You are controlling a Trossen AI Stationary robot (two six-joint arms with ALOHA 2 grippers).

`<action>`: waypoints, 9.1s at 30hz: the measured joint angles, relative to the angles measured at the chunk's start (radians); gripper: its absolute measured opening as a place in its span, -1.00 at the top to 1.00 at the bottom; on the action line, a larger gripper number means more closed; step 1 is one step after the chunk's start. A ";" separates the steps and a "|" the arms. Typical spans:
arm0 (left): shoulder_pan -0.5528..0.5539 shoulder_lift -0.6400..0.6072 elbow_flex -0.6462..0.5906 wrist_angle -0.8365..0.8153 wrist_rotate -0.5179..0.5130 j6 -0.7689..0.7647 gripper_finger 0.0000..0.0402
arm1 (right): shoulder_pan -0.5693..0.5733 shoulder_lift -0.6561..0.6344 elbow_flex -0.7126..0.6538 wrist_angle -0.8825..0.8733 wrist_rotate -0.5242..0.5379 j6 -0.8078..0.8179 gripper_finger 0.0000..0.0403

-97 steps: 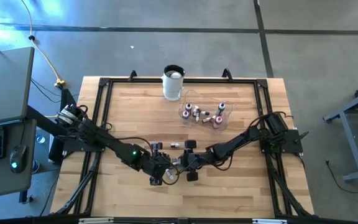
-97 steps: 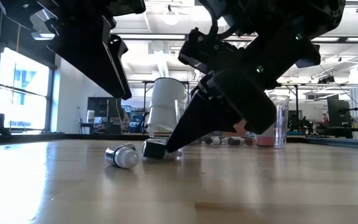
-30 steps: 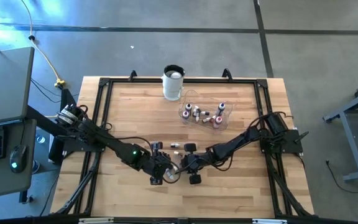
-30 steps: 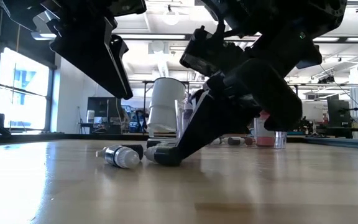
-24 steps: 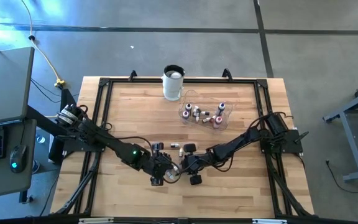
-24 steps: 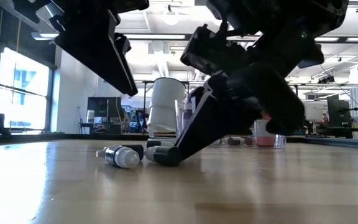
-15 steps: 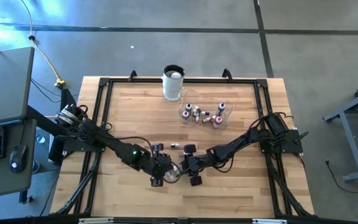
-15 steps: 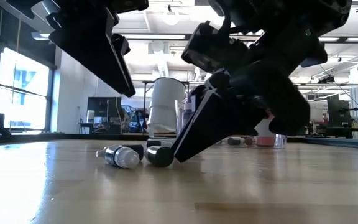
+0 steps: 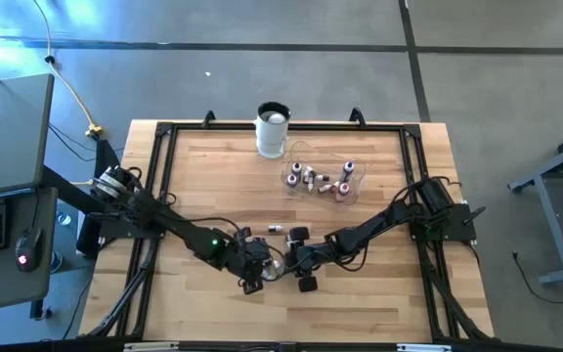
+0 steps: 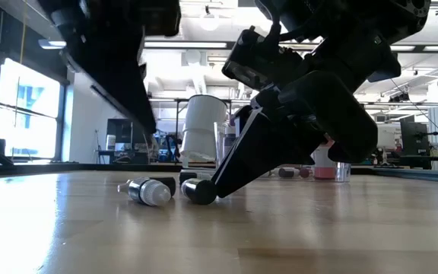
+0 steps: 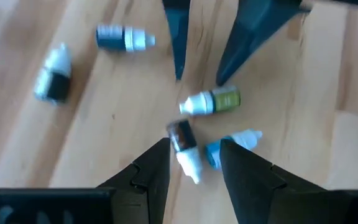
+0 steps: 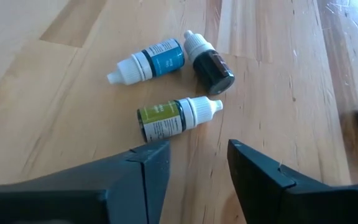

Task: Pick & Place food coloring
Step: Put the small brown food coloring bottle into the transparent container, then put the small purple food coloring bottle into the transparent container

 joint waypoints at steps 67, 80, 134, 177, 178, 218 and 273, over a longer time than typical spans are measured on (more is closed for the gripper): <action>0.653 0.335 0.380 0.308 0.169 0.474 0.53 | 0.239 -1.099 -0.310 -0.938 0.800 0.670 0.32; 0.642 0.223 0.466 0.157 0.360 0.513 0.32 | 0.239 -1.091 -0.322 -0.781 0.789 0.539 0.32; -0.019 -0.224 0.204 -0.732 -0.500 -0.242 0.32 | -0.119 -0.012 0.167 -0.424 0.142 0.519 0.32; -0.020 -0.223 0.204 -0.682 -0.492 -0.186 0.32 | -0.073 -0.116 0.021 -0.307 0.043 0.024 0.32; -0.020 -0.223 0.204 -0.682 -0.492 -0.186 0.32 | -0.073 -0.116 0.021 -0.304 0.040 0.011 0.32; -0.020 -0.223 0.204 -0.684 -0.491 -0.185 0.32 | -0.159 -0.115 0.021 -0.267 -0.193 -0.510 0.32; -0.020 -0.223 0.204 -0.681 -0.491 -0.185 0.32 | -0.076 -0.122 0.018 -0.103 0.083 -0.011 0.63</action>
